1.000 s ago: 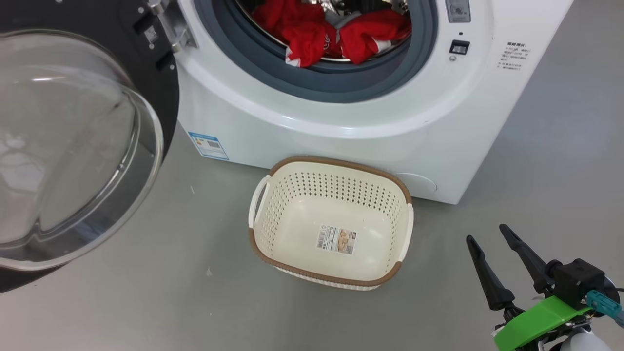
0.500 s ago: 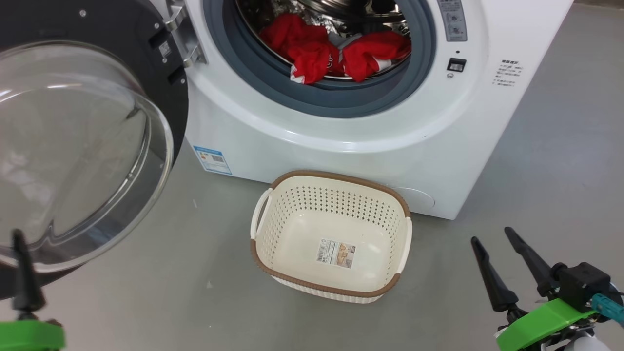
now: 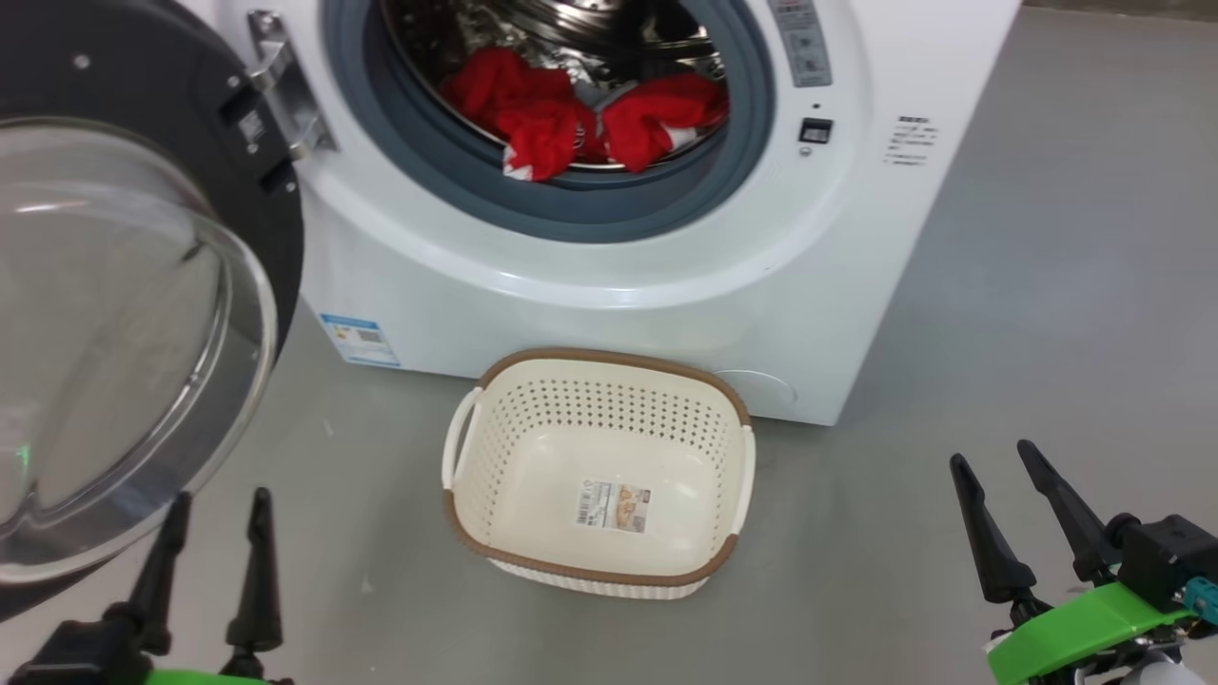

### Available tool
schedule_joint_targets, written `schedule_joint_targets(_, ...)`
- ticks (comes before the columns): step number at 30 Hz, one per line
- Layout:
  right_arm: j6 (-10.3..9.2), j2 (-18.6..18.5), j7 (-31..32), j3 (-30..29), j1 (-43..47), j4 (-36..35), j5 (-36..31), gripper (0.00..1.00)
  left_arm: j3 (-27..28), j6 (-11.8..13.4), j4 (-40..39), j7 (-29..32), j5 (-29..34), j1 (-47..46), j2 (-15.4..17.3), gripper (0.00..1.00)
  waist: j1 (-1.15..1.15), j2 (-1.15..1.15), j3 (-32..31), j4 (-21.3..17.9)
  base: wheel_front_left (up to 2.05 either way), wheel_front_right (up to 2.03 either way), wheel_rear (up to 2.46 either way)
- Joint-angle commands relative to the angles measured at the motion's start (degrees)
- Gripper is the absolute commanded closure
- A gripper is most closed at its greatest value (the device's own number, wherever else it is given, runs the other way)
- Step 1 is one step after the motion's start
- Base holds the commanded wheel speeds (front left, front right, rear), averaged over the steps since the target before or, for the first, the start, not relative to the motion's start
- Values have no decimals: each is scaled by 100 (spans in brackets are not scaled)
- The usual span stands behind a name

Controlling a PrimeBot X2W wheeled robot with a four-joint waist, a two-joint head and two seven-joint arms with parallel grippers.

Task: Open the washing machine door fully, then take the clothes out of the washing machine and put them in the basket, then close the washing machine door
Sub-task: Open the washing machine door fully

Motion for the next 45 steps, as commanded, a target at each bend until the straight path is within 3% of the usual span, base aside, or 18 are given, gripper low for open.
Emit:
schedule_joint_targets(1,28,-76,-52,56,34,-149,-20,0,86,-31,-181,-22,5,-43,90,0,0,0,-17,-167,0,0,0)
schedule_joint_targets(7,28,-40,-52,-134,50,-191,-14,0,-255,-31,-267,-22,-104,22,9,0,0,0,8,-529,0,0,0)
schedule_joint_targets(25,28,25,-52,-422,76,-280,-25,0,-532,-32,-537,-22,-275,310,57,0,0,0,15,-1329,0,0,0)
schedule_joint_targets(45,28,61,-52,-555,187,-312,-42,0,-545,-32,-665,-22,-306,334,20,0,0,0,-71,-1431,0,0,0)
